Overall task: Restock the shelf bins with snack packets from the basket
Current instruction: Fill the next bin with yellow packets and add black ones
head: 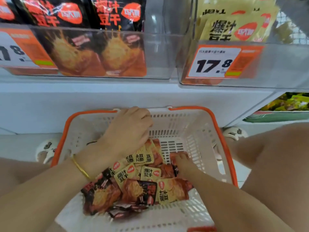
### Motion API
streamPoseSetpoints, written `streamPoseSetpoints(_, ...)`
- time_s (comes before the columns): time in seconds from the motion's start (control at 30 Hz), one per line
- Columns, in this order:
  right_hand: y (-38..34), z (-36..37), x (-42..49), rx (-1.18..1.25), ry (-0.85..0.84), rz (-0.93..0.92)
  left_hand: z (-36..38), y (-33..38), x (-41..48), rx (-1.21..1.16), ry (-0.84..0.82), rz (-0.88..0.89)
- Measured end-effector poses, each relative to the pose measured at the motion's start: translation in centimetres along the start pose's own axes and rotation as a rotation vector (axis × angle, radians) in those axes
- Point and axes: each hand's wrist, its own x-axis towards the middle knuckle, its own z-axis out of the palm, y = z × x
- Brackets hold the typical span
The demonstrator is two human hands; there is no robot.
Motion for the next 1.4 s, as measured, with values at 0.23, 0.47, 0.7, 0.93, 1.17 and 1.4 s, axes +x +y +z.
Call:
streamPoseSetpoints(0.23, -1.2, 3.0, 0.8, 0.056, 0.042, 0.157, 1.2, -0.2, 0.1, -0.009, -0.059, -0.051)
streamPoseSetpoints(0.47, -3.0, 2.2, 0.0, 0.131, 0.124, 0.220, 1.4, -0.2, 0.1, -0.029, -0.078, -0.066)
streamPoseSetpoints(0.7, -5.0, -6.9, -0.7, 1.112, 0.222, 0.366, 1.2, 0.5, 0.1, -0.025, -0.227, -0.051)
streamPoseSetpoints(0.93, -8.6, -17.0, -8.3, 1.843, -0.203, 0.102, -1.1, 0.8, 0.8, -0.131, -0.349, -0.024)
streamPoseSetpoints(1.17, -9.7, -22.0, -16.5, 1.346, 0.153, -0.181, -9.0, -0.8, 0.2, -0.341, 0.076, -0.168)
streamPoseSetpoints(1.4, -13.6, -28.7, -21.1, 1.211, 0.665, -0.768, -18.1, -2.1, 1.0, -0.543, 0.578, -0.154)
